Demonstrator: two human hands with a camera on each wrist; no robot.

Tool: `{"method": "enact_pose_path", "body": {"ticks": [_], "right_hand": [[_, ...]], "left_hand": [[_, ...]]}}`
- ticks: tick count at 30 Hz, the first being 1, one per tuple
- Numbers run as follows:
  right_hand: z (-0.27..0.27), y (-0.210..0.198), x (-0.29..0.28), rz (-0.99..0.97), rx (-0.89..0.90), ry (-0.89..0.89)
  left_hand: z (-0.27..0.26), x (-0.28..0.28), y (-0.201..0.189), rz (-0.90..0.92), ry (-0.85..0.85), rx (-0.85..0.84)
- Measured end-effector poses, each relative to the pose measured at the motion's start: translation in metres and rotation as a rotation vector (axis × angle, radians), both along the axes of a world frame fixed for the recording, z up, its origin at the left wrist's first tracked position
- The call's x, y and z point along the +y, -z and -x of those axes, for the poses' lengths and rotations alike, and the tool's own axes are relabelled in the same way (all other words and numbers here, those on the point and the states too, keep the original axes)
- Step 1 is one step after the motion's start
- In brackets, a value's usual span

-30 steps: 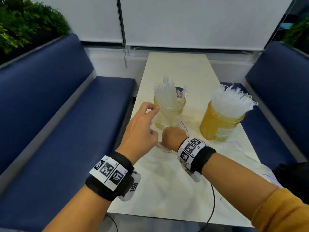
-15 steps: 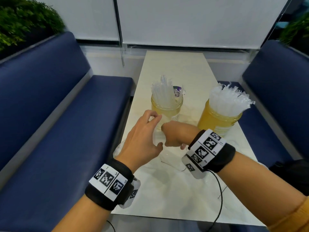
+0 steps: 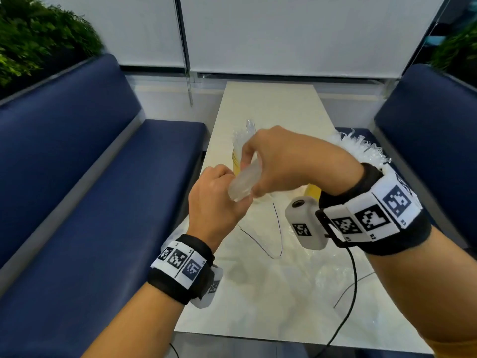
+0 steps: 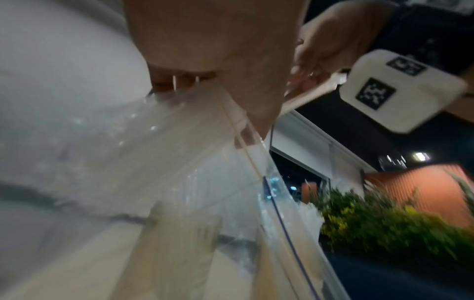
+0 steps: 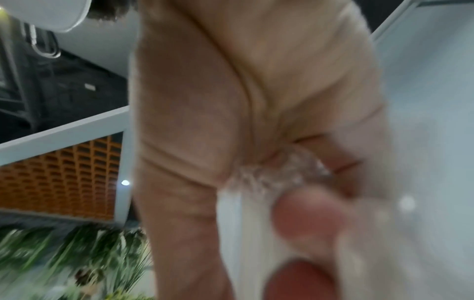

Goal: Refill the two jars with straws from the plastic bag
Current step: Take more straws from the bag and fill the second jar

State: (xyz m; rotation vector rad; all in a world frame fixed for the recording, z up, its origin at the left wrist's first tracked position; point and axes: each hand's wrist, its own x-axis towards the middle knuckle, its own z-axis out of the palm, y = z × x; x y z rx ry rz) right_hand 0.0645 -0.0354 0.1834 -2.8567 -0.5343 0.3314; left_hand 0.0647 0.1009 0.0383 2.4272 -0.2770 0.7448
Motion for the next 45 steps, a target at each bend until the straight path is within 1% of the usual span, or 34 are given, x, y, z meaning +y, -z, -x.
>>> {"method": "enact_pose_path", "body": {"ticks": [2,3,5,7,8,9,10,12,13,14,16,18,20,22,23,25,27,28,29,31,34,36,39,41,43,45], "right_hand": [[-0.005,-0.002,-0.003,-0.179,-0.006,0.031],[-0.009,-0.002,-0.006,-0.303,-0.002,0.034],[-0.017,-0.001,-0.012,-0.628,0.03,0.024],[-0.027,0.009,-0.016,-0.942,0.065,-0.006],[-0.031,0.016,-0.017,-1.052,0.076,-0.037],[-0.035,0.026,-0.015,-1.12,0.104,-0.065],[-0.037,0.038,-0.01,-1.147,0.15,-0.094],[-0.035,0.062,0.008,-1.087,0.208,-0.089],[-0.033,0.072,0.018,-1.062,0.213,-0.058],[-0.03,0.079,0.026,-1.072,0.214,-0.022],[-0.031,0.081,0.034,-1.13,0.208,0.047],[-0.041,0.067,0.031,-1.24,0.189,0.063],[-0.061,0.043,0.02,-1.396,0.129,0.018],[-0.083,0.017,0.003,-1.522,-0.002,0.018],[-0.095,0.006,-0.006,-1.553,-0.093,0.049],[-0.118,-0.005,-0.023,-1.517,-0.328,0.112],[-0.139,0.002,-0.03,-1.437,-0.543,0.154],[-0.15,0.012,-0.03,-1.413,-0.592,0.18],[-0.16,0.024,-0.029,-1.385,-0.605,0.218],[-0.179,0.054,-0.025,-1.338,-0.569,0.323],[-0.198,0.094,-0.022,-1.321,-0.452,0.47],[-0.203,0.115,-0.02,-1.301,-0.401,0.537],[-0.205,0.141,-0.021,-1.221,-0.349,0.599],[-0.205,0.148,-0.022,-1.119,-0.336,0.613],[-0.203,0.142,-0.021,-1.034,-0.314,0.618],[-0.2,0.13,-0.022,-1.038,-0.288,0.609]], "left_hand": [[-0.002,0.002,-0.003,0.099,0.005,0.04],[-0.003,0.004,-0.005,0.147,0.004,0.051],[-0.004,0.006,-0.008,0.254,0.0,0.069],[-0.003,0.008,-0.012,0.362,-0.007,0.091],[-0.004,0.007,-0.013,0.416,-0.012,0.105],[-0.005,0.006,-0.016,0.461,-0.013,0.115],[-0.006,0.005,-0.017,0.477,-0.009,0.127],[-0.009,0.003,-0.02,0.407,-0.007,0.147],[-0.01,0.003,-0.021,0.378,-0.014,0.164],[-0.01,0.004,-0.021,0.386,-0.002,0.18],[-0.008,0.011,-0.021,0.409,0.039,0.202],[-0.003,0.022,-0.019,0.295,0.041,0.195],[0.0,0.034,-0.017,0.167,0.005,0.169],[0.002,0.043,-0.015,0.098,-0.025,0.156],[0.004,0.047,-0.014,0.082,-0.033,0.154],[0.008,0.053,-0.016,0.08,-0.044,0.148],[0.012,0.058,-0.02,0.084,-0.052,0.126],[0.013,0.06,-0.021,0.087,-0.044,0.115],[0.014,0.062,-0.022,0.093,-0.035,0.111],[0.014,0.065,-0.023,0.11,-0.012,0.104],[0.017,0.067,-0.025,0.121,0.008,0.082],[0.018,0.067,-0.027,0.143,0.02,0.079],[0.019,0.064,-0.029,0.152,0.041,0.08],[0.019,0.062,-0.03,0.149,0.069,0.079],[0.019,0.06,-0.032,0.142,0.086,0.078],[0.017,0.059,-0.033,0.137,0.088,0.069]]}}
